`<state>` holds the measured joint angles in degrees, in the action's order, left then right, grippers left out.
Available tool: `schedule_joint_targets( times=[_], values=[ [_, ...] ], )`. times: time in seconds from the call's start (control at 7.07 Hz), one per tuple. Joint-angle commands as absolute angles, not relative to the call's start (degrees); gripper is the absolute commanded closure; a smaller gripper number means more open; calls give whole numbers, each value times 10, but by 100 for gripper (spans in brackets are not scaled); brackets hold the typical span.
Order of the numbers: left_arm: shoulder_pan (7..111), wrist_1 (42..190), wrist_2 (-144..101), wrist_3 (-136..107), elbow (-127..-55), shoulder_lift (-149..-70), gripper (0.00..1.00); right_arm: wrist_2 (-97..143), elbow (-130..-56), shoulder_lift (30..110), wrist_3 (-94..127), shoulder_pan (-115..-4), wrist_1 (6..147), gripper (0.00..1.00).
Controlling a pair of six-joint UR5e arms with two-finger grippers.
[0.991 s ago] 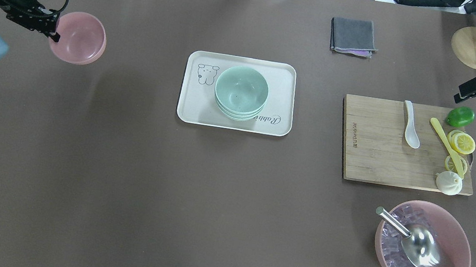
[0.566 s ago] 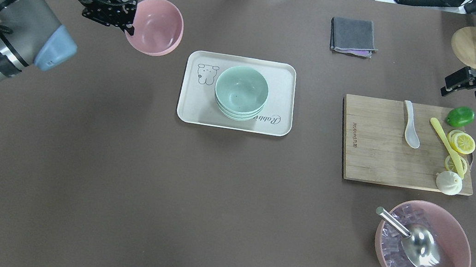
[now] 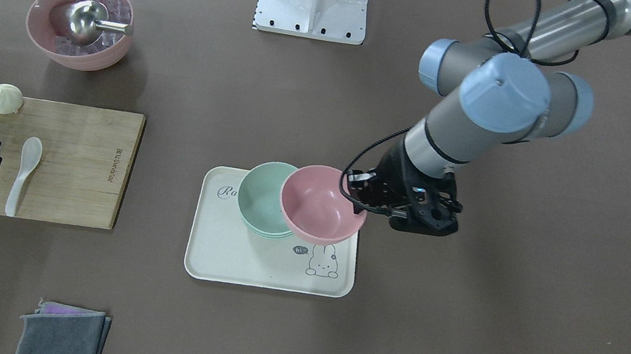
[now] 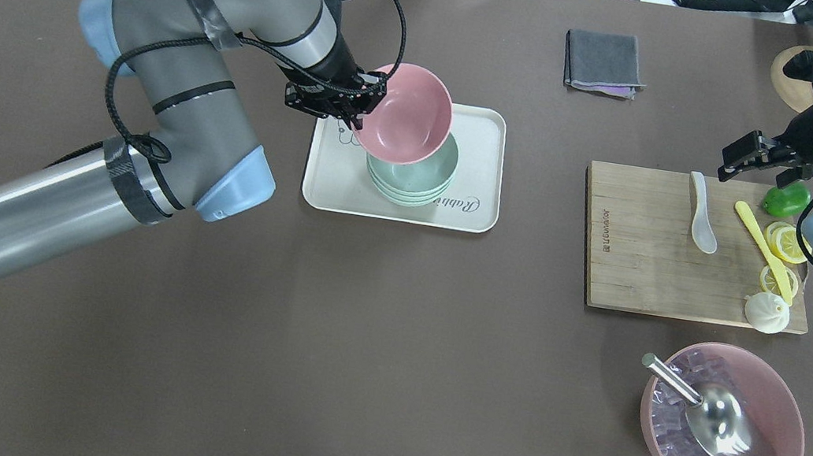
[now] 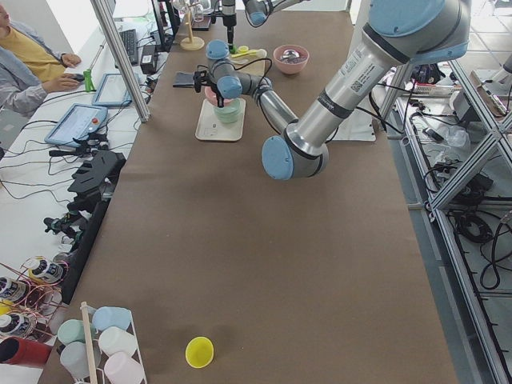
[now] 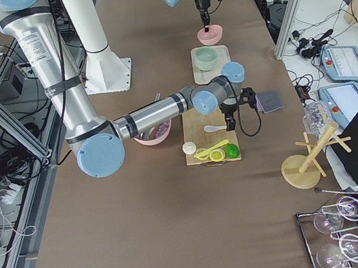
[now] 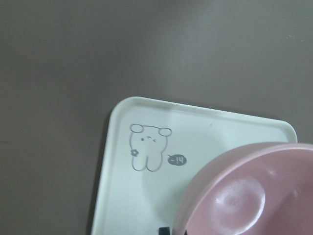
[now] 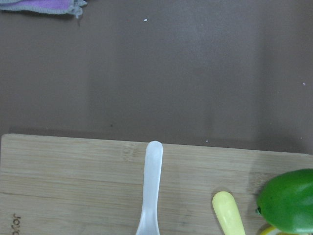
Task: Stack pink bowl on green and place spoon
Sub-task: 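Carry the pink bowl onto the green bowls while the right gripper lowers over the spoon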
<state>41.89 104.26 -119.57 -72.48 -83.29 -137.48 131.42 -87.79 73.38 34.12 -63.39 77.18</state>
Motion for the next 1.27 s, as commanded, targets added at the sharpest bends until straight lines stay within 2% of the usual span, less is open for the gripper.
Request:
schedule_joint_targets(
  times=[0.0, 1.13],
  values=[
    [389, 1038, -1169, -721, -805, -1392, 100, 1311, -876, 735, 343, -632, 773, 0],
    [405, 1047, -1168, -720, -796, -1401, 100, 1286, -854, 710, 369, -613, 773, 1]
  ],
)
